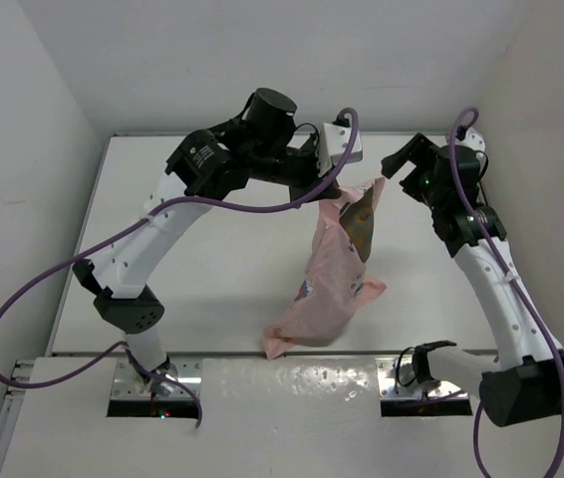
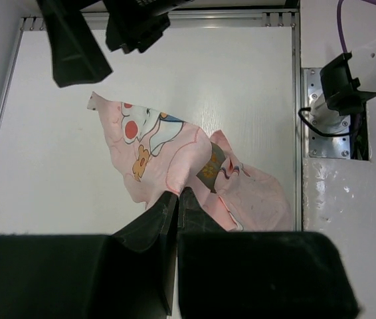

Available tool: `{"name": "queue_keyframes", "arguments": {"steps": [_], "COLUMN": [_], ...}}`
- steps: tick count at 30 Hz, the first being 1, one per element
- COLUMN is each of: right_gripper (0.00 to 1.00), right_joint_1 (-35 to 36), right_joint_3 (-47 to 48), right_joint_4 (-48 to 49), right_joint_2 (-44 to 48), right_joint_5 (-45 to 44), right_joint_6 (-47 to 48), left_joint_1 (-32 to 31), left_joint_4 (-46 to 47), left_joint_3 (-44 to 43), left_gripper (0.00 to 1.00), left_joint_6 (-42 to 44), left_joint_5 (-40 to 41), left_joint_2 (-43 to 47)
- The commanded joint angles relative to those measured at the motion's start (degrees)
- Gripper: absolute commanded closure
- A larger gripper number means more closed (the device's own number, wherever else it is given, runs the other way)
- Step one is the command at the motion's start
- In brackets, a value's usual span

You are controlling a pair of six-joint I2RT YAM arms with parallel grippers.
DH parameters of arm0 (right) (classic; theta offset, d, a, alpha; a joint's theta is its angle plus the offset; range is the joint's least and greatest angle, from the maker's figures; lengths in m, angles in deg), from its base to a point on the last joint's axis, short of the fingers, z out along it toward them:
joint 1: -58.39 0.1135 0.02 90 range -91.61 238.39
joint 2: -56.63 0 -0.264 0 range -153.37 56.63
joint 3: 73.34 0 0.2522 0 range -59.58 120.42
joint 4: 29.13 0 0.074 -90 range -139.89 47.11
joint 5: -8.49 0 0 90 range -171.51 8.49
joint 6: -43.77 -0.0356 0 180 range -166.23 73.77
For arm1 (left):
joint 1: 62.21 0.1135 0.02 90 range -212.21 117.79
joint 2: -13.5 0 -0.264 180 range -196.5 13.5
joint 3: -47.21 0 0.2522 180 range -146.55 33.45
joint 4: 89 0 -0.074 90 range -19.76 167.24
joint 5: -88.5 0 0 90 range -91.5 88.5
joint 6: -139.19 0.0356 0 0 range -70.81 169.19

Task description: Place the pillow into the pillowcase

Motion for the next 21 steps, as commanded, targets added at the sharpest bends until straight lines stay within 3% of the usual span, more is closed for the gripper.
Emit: {"name": "queue_keyframes", "arguments": {"steps": [1,6,17,19,21], "right_gripper": [0.01,0.01,0.02,0.06,0.26], "right_joint_1": [0.06,-0.12,2.52,2.87,3.05], "right_joint_3": [3.45,-0.24,-7.45,-7.45,-7.80], "right_joint_4": [5.86,11.30,12.01,12.10,13.41], "right_joint_2": [-2.08,-3.66,-7.53,-8.32,-9.29], "right_joint_5": [-0.52,-0.36,1.32,1.85,3.24], "right_joint_6": [-6.72,-12.53,-15.70,-15.43,-14.91], "left_joint_1": [-0.84,-1.02,-1.02,-1.19,-1.19], "left_joint_4": [2.30,2.21,2.21,2.29,2.47], "left_joint_3": [-0.19,-0.19,0.25,0.51,0.86], "left_gripper": [1.00,1.00,1.00,1.00,1.00], "left_joint_6": [0.83,0.75,1.19,1.19,1.01], "left_joint_5": [-1.81,-1.72,-1.02,-0.84,-0.84], "left_joint_2": [2.90,2.73,3.17,3.17,3.34]}}
